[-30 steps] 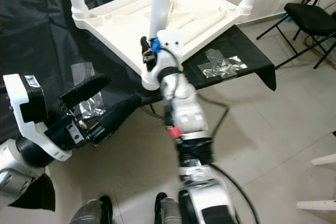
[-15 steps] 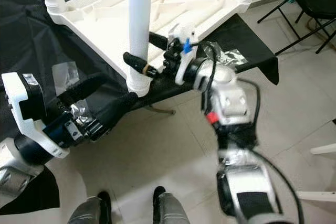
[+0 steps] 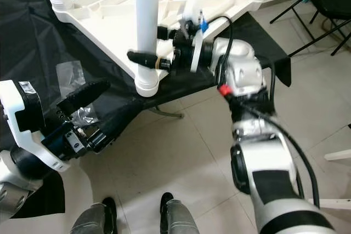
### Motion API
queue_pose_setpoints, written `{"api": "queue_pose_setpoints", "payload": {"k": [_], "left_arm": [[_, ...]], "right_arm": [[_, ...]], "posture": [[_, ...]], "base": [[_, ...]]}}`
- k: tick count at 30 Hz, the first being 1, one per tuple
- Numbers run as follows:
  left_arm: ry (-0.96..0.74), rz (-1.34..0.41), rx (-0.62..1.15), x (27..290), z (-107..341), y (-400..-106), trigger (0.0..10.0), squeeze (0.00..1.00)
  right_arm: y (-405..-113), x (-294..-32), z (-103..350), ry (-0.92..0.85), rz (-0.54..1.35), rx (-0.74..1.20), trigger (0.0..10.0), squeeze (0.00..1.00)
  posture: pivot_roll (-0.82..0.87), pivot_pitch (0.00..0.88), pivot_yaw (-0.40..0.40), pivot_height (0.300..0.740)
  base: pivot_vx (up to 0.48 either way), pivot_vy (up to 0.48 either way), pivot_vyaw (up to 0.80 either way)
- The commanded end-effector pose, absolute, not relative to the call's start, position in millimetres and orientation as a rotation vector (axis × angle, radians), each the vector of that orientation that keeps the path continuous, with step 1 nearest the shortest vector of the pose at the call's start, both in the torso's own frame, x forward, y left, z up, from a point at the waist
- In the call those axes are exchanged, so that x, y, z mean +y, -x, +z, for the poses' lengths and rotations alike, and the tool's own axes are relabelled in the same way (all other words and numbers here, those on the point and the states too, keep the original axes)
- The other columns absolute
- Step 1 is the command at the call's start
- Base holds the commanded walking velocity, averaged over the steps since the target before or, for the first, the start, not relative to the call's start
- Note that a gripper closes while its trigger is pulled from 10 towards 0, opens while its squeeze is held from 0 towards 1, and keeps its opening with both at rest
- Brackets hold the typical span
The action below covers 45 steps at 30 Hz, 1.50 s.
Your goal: Building children table
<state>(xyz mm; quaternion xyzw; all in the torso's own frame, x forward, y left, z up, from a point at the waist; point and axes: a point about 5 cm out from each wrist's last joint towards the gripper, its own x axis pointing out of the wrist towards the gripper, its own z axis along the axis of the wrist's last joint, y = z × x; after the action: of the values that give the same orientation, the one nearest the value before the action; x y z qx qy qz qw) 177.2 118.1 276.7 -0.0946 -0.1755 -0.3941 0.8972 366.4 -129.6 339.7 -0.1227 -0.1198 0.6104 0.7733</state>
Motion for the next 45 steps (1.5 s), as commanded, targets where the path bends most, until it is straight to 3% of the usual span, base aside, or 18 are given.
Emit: {"api": "queue_pose_setpoints", "payload": {"k": [1,16,17,19,21,22,23,24,31,32,33,34,36,37,39,41,43,45], "left_arm": [[0.192,-0.834,-0.366,116.0,277.3,-170.6,10.0,0.00],[0.187,-0.838,-0.365,115.9,277.8,-177.4,10.0,0.00],[0.184,-0.838,-0.365,116.4,277.6,-178.2,10.0,0.00],[0.180,-0.836,-0.364,117.4,276.7,-179.2,10.0,0.00],[0.180,-0.836,-0.364,117.4,276.7,-179.2,10.0,0.00],[0.179,-0.834,-0.367,117.7,276.8,-180.0,10.0,0.00],[0.179,-0.834,-0.367,117.7,276.8,-180.0,10.0,0.00],[0.183,-0.845,-0.382,116.7,279.5,-183.3,10.0,0.00],[0.176,-0.873,-0.379,116.5,279.3,-185.5,10.0,0.00],[0.175,-0.875,-0.379,116.6,279.0,-186.1,10.0,0.00],[0.175,-0.875,-0.379,116.6,279.0,-186.1,10.0,0.00],[0.177,-0.876,-0.381,116.2,279.4,-186.2,10.0,0.00],[0.177,-0.876,-0.381,116.2,279.4,-186.2,10.0,0.00],[0.179,-0.876,-0.383,116.1,279.7,-186.1,10.0,0.00],[0.179,-0.876,-0.383,116.1,279.7,-186.1,10.0,0.00],[0.182,-0.875,-0.381,115.4,279.8,-185.1,10.0,0.00],[0.182,-0.875,-0.381,115.4,279.8,-185.1,10.0,0.00],[0.184,-0.872,-0.373,115.2,278.8,-184.7,10.0,0.00]], "right_arm": [[-366.1,-131.0,337.2,0.283,1.343,-0.248,0.0,0.00],[-363.6,-150.3,307.2,0.368,1.246,-0.149,0.0,0.00],[-361.0,-145.7,290.9,0.301,1.109,-0.120,0.0,0.00],[-343.6,-136.6,242.5,0.137,0.595,-0.059,0.0,0.00],[-343.6,-136.6,242.5,0.137,0.595,-0.059,0.0,0.00],[-322.3,-136.6,211.3,0.061,0.344,-0.010,0.0,0.00],[-322.3,-136.6,211.3,0.061,0.344,-0.010,0.0,0.00],[-310.8,-136.0,181.5,-0.040,0.081,0.039,0.0,0.00],[-331.0,-125.4,183.8,-0.075,0.030,0.039,0.0,0.00],[-334.9,-117.2,190.0,-0.076,0.077,0.041,3.8,0.00],[-334.9,-117.2,190.0,-0.076,0.077,0.041,3.8,0.00],[-336.3,-108.8,200.6,-0.091,0.158,-0.003,10.0,0.00],[-336.3,-108.8,200.6,-0.091,0.158,-0.003,10.0,0.00],[-334.9,-100.9,211.5,-0.113,0.287,-0.036,10.0,1.00],[-334.9,-100.9,211.5,-0.113,0.287,-0.036,10.0,1.00],[-330.8,-103.8,235.9,-0.056,0.550,-0.133,10.0,1.00],[-330.8,-103.8,235.9,-0.056,0.550,-0.133,10.0,1.00],[-332.3,-125.2,251.8,0.057,0.703,-0.166,10.0,1.00]], "posture": [[0.11,0.364,-0.094,0.740],[0.08,0.344,-0.095,0.740],[0.08,0.340,-0.111,0.740],[0.08,0.334,-0.111,0.740],[0.08,0.334,-0.111,0.740],[0.09,0.324,-0.104,0.740],[0.09,0.324,-0.104,0.740],[0.08,0.311,-0.072,0.740],[0.06,0.299,-0.060,0.740],[0.06,0.301,-0.058,0.740],[0.06,0.301,-0.058,0.740],[0.06,0.305,-0.058,0.740],[0.06,0.305,-0.058,0.740],[0.06,0.307,-0.058,0.740],[0.06,0.307,-0.058,0.740],[0.07,0.319,-0.058,0.740],[0.07,0.319,-0.058,0.740],[0.07,0.326,-0.060,0.740]], "base": [[0.000,0.000,0.00],[0.000,0.000,0.00],[0.000,0.000,0.00],[0.000,0.000,0.00],[0.000,0.000,0.00],[0.000,0.000,0.00],[0.000,0.000,0.00],[0.000,0.000,0.00],[0.000,0.000,0.00],[0.000,0.000,0.00],[0.000,0.000,0.00],[0.000,0.000,0.00],[0.000,0.000,0.00],[0.000,0.000,0.00],[0.000,0.000,0.00],[0.000,0.000,0.00],[0.000,0.000,0.00],[0.000,0.000,0.00]]}}
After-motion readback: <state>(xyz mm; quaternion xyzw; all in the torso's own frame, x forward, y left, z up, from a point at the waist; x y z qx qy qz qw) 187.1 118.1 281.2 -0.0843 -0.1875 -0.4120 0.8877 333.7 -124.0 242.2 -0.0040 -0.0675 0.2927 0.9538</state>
